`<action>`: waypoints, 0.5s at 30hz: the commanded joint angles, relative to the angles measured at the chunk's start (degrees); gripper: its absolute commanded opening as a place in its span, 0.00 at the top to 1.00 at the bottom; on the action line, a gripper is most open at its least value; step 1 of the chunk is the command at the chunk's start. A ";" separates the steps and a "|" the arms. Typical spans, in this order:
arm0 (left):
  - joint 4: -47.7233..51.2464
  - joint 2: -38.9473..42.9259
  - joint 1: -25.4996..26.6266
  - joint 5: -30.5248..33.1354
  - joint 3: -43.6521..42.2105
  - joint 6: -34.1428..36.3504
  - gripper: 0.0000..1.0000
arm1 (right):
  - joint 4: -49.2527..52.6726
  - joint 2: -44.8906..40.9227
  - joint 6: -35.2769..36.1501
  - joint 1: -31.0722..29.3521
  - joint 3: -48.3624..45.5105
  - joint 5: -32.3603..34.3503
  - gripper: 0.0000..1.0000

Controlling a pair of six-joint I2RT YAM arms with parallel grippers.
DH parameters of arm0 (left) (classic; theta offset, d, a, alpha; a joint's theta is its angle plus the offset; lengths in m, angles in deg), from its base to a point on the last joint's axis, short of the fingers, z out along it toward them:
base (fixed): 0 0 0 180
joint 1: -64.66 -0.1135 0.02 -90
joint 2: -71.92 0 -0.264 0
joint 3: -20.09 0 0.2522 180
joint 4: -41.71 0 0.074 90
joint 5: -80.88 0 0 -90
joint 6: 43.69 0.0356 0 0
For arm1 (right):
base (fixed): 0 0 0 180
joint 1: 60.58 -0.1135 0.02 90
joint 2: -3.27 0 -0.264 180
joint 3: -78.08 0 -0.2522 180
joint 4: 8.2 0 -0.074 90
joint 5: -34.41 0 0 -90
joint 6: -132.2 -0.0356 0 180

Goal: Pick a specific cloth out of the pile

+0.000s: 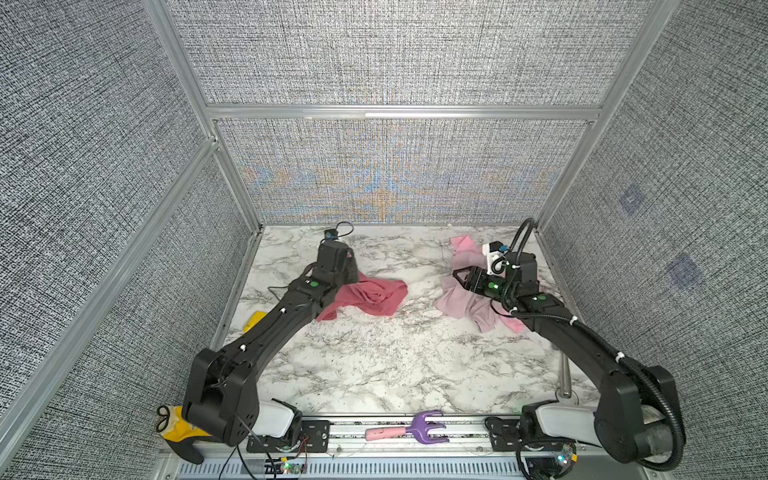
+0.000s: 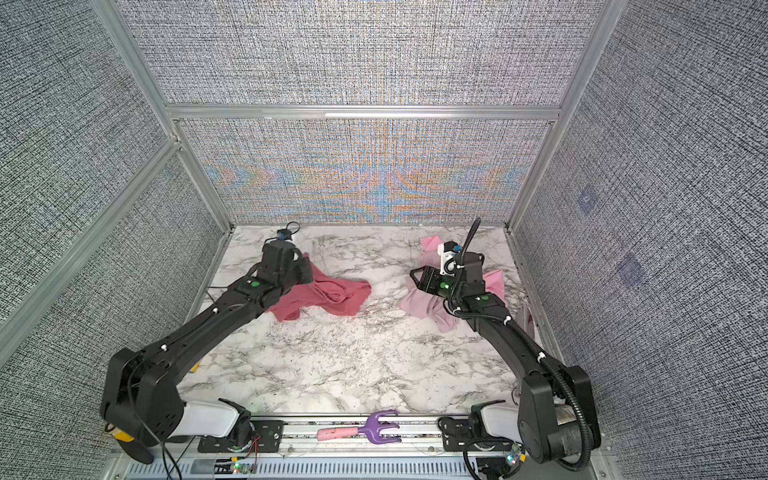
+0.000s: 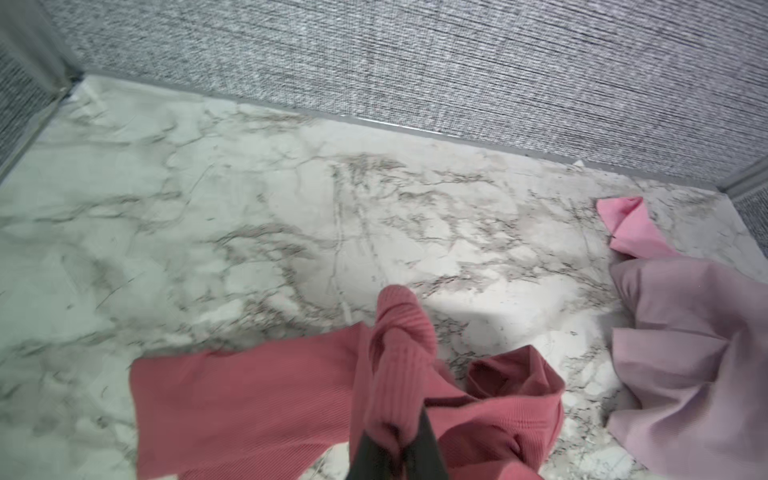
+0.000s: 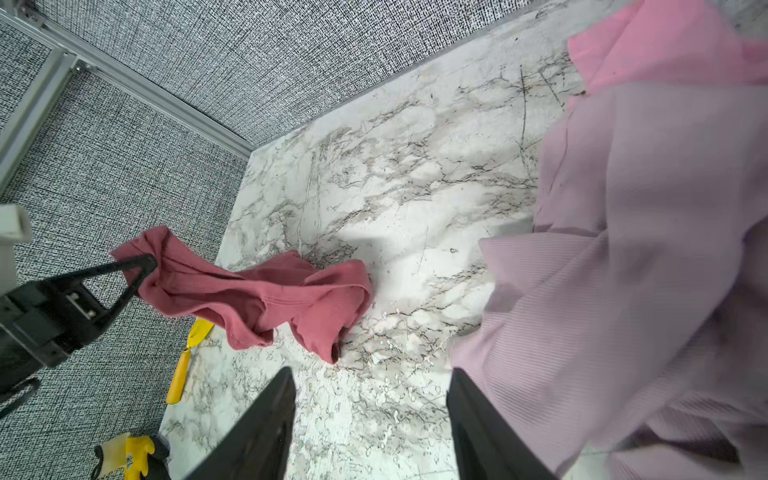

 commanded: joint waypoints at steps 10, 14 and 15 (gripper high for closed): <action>-8.81 6.89 -14.79 -2.93 -16.37 -4.60 1.00 | -0.86 1.94 -0.53 -0.89 2.70 -1.73 0.40; -10.03 3.23 -16.11 -0.56 -18.46 -6.12 1.00 | -0.57 2.05 -0.55 -1.15 2.76 -1.66 0.40; -10.54 2.32 -16.25 0.26 -19.08 -6.30 1.00 | -0.39 1.89 -0.48 -1.17 2.84 -1.66 0.40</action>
